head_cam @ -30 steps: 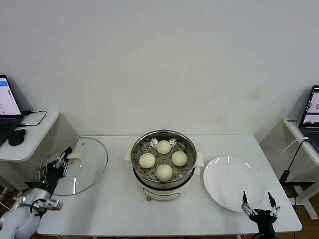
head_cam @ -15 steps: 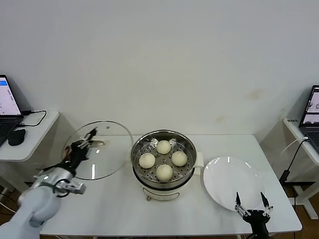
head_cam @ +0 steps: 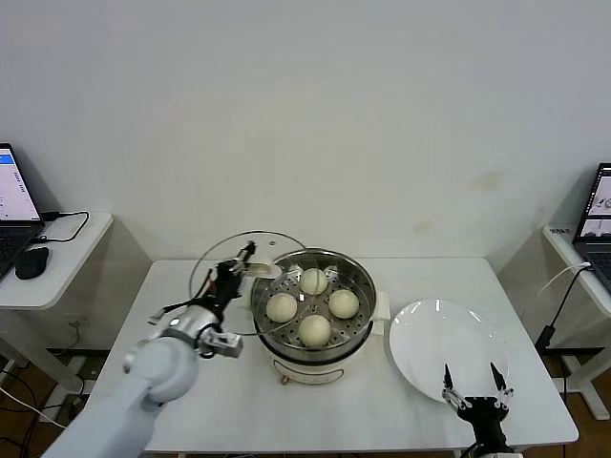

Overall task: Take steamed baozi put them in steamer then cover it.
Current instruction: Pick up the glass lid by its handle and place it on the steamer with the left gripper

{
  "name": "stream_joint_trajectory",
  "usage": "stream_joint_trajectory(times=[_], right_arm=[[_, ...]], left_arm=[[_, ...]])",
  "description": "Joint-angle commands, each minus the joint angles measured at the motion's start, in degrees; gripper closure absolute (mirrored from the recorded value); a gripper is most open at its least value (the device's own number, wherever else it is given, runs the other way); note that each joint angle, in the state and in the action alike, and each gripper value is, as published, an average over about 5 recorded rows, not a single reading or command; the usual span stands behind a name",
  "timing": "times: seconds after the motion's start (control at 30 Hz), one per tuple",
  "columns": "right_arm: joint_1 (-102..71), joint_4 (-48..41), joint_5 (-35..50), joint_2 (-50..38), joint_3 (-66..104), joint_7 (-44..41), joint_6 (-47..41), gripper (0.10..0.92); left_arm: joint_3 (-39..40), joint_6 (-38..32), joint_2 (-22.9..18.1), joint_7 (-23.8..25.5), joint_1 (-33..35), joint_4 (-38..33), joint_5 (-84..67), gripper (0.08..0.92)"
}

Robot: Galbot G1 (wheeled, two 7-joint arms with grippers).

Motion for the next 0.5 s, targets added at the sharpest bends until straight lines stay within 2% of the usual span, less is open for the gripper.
stream_joint_trajectory(times=[0.03, 0.5], right_arm=[[0.07, -0.54, -0.90, 0.05, -0.23, -0.02, 0.11, 0.203], [-0.15, -0.76, -1.51, 0.09, -0.59, -0.22, 0.38, 0.203]], left_arm=[[9.81, 5.85, -9.27, 4.17, -6.74, 2.10, 5.58, 0.854], [10.75, 7.06, -14.80, 3.42, -5.45, 5.31, 9.24, 0.854]])
